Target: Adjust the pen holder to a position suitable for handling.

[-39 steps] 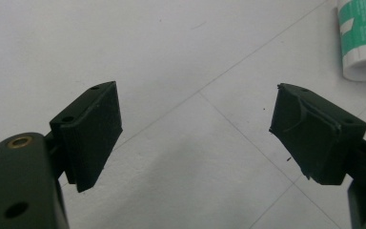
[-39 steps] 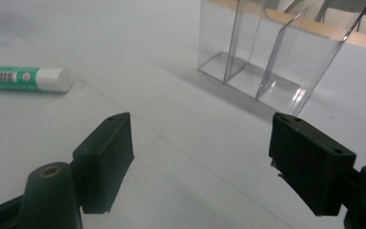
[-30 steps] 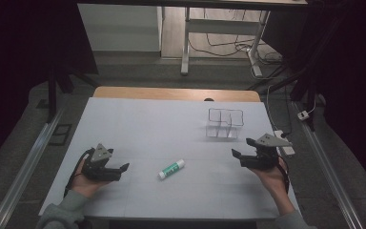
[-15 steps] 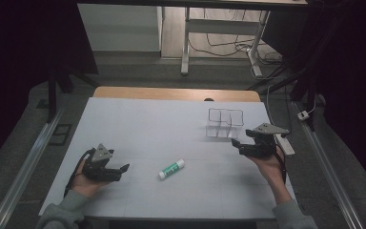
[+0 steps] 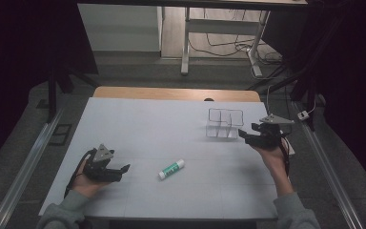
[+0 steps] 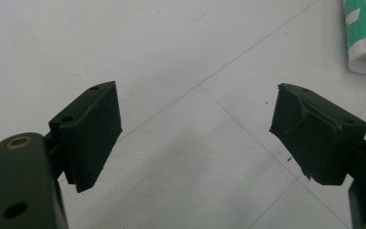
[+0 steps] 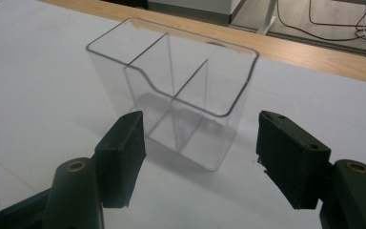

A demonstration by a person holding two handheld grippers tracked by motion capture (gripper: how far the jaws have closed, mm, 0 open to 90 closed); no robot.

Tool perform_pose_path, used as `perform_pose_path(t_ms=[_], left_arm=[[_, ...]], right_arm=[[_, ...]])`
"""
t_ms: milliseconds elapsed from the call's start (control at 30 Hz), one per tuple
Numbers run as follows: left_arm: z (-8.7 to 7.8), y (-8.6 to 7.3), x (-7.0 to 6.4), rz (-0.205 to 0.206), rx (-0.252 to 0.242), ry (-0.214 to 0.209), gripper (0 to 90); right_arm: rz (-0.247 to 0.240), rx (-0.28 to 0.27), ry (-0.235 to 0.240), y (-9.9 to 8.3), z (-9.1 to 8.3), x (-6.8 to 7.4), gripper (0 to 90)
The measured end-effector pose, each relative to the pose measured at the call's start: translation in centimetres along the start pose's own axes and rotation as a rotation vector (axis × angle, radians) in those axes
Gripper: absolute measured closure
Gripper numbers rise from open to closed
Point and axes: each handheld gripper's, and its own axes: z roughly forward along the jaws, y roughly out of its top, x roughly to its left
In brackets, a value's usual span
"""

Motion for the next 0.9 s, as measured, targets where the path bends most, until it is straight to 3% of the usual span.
perform_pose_path(t_ms=[233,333,500,600,633,700,800,900], left_arm=[[0.1,0.0,0.0,0.001,0.005,0.000,16.9],[0.1,0.0,0.0,0.000,0.007,-0.011,16.8],[-0.1,0.0,-0.2,0.006,0.004,-0.015,16.9],[0.0,0.0,-0.1,0.003,0.003,-0.013,17.0],[0.0,0.0,-0.1,0.003,0.005,-0.013,17.0],[0.0,0.0,0.0,0.006,0.007,-0.014,17.0],[0.2,-0.1,0.0,0.006,0.013,-0.016,17.0],[0.2,-0.1,-0.1,0.016,0.026,-0.010,17.0]], right_arm=[[0.031,0.014,-0.054,1.3,0.7,-1.6,40.4],[0.047,-0.010,-0.054,1.6,1.0,-2.2,44.2],[0.045,0.004,-0.073,1.5,1.7,-2.9,52.5],[0.042,0.030,-0.086,1.3,2.6,-3.3,63.7],[0.042,0.030,-0.086,1.3,2.6,-3.3,63.7],[0.051,0.058,-0.104,1.1,3.1,-3.7,75.2],[0.056,0.083,-0.090,0.9,3.7,-4.1,87.2],[0.056,0.093,-0.079,0.8,4.1,-4.3,88.7]])
